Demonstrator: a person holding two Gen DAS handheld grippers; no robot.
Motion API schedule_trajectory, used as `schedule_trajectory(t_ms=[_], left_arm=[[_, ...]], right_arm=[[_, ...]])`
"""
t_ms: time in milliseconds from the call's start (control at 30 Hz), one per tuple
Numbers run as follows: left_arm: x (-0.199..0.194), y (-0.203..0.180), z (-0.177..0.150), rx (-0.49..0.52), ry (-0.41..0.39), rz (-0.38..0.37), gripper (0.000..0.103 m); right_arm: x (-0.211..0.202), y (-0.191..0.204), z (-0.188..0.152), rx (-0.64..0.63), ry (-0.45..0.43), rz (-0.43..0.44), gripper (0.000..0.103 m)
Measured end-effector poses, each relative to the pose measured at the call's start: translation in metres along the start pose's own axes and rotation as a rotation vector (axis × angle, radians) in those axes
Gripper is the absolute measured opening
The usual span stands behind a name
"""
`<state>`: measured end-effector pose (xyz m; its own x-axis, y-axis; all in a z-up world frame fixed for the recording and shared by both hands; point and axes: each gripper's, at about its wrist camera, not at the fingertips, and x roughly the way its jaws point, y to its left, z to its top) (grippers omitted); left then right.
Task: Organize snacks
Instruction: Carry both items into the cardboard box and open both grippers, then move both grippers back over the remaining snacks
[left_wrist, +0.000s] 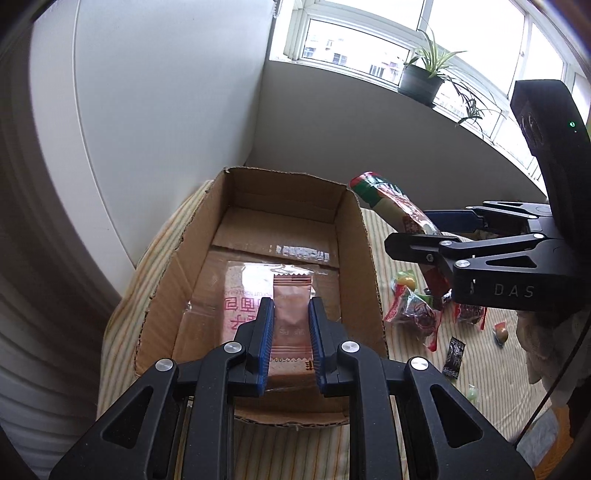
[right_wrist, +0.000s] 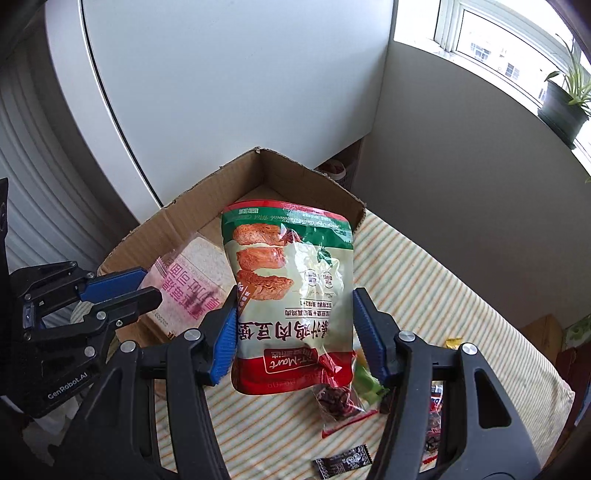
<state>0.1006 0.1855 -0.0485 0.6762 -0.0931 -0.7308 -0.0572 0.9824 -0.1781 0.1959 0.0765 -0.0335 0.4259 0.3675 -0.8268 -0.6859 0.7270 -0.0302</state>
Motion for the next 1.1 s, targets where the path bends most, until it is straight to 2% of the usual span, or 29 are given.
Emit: schedule_trajectory(t_ms=[333,633,667,700,767,1100], left_arm=[[0.008,0.014,0.002,-0.014,0.01,0.008,0.017],[0.012,0.017,0.004,-0.026,0.019,-0.003,0.019],[0.012,0.018,0.004,-0.029,0.017,-0.004,0.021],[0.012,0.019,0.005,-0.033,0.017,-0.005,0.03],[0.011,0.021,0.005,-0.041,0.012,-0.001,0.04],[0.007,0.021,0.004,-0.049,0.003,-0.006,0.04]], right_arm=[[0.029,0.015,0.02,-0.035,0.032,0.002,0.063],[0.035,0.014,0.024,-0.026,0.029,-0.001,0.076],[0.035,0.014,0.024,-0.023,0.028,-0.001,0.076],[0.034,0.013,0.025,-0.022,0.027,0.001,0.078],[0.033,0.013,0.025,-0.021,0.015,0.005,0.082],[0.022,0.013,0.027,-0.027,-0.005,0.0,0.083]])
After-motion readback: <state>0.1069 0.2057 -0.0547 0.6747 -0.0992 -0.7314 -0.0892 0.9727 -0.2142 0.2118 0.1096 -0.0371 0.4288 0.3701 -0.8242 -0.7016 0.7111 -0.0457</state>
